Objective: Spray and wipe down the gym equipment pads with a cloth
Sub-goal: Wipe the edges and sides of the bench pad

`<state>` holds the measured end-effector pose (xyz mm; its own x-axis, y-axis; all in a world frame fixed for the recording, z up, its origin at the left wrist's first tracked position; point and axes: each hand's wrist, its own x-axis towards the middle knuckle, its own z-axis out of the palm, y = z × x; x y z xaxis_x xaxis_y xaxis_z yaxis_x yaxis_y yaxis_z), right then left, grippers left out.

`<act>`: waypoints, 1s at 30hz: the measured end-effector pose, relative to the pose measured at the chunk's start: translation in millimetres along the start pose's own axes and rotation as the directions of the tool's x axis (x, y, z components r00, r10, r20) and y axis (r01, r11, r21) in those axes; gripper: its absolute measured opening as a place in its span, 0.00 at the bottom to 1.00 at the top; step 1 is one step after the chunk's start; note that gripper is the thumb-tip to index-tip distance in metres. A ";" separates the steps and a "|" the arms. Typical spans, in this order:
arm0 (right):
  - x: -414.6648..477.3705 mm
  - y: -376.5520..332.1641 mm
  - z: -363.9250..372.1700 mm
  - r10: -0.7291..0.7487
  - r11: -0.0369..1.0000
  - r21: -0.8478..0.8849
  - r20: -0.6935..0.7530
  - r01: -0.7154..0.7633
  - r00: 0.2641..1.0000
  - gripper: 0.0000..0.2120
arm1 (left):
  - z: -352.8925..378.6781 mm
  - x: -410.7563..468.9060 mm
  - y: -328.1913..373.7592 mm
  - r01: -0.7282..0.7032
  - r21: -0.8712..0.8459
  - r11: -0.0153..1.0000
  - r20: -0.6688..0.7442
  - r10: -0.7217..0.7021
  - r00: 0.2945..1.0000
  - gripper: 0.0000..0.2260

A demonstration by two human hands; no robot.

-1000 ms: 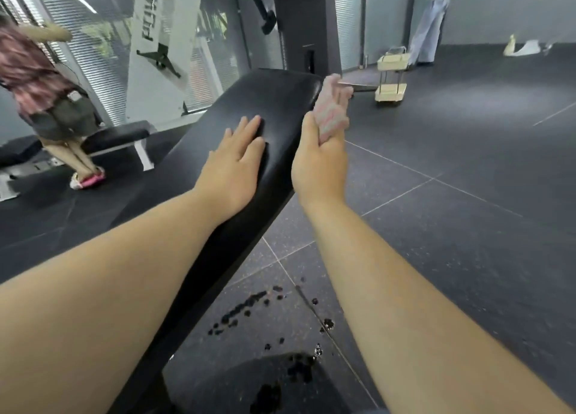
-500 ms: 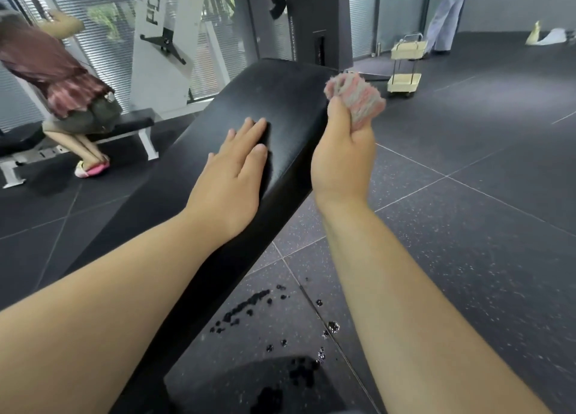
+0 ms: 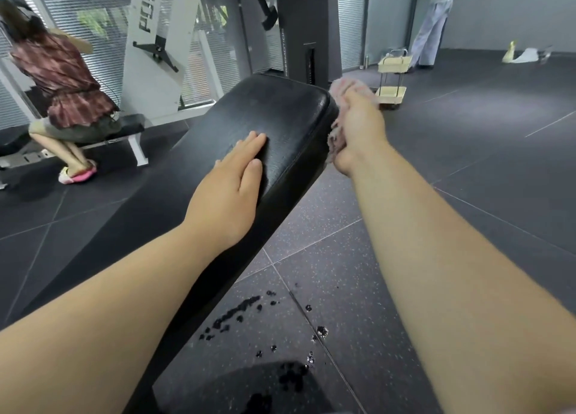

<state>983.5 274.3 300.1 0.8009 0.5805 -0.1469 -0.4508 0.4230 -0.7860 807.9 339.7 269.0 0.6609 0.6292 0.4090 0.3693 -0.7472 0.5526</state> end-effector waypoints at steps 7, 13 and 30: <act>-44.6 38.8 0.7 -0.052 0.995 0.083 -0.055 0.057 0.997 0.19 | 2.3 0.7 -1.3 0.000 -0.026 1.000 -0.047 -0.001 0.999 0.19; -88.9 61.6 -42.8 -0.006 0.987 -0.159 0.104 0.023 0.995 0.09 | 4.2 0.6 -6.2 -0.040 0.014 0.999 -0.076 0.041 0.996 0.19; -119.1 2.1 -67.5 0.024 0.946 -0.307 0.388 0.105 0.921 0.05 | -2.7 -35.1 57.0 0.141 -0.518 0.844 0.315 0.035 0.948 0.16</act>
<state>913.7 159.0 275.3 0.5738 0.8152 0.0786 -0.2215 0.2469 -0.9434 804.0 275.5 288.0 0.8457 0.5029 0.1786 0.0661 -0.4307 0.9001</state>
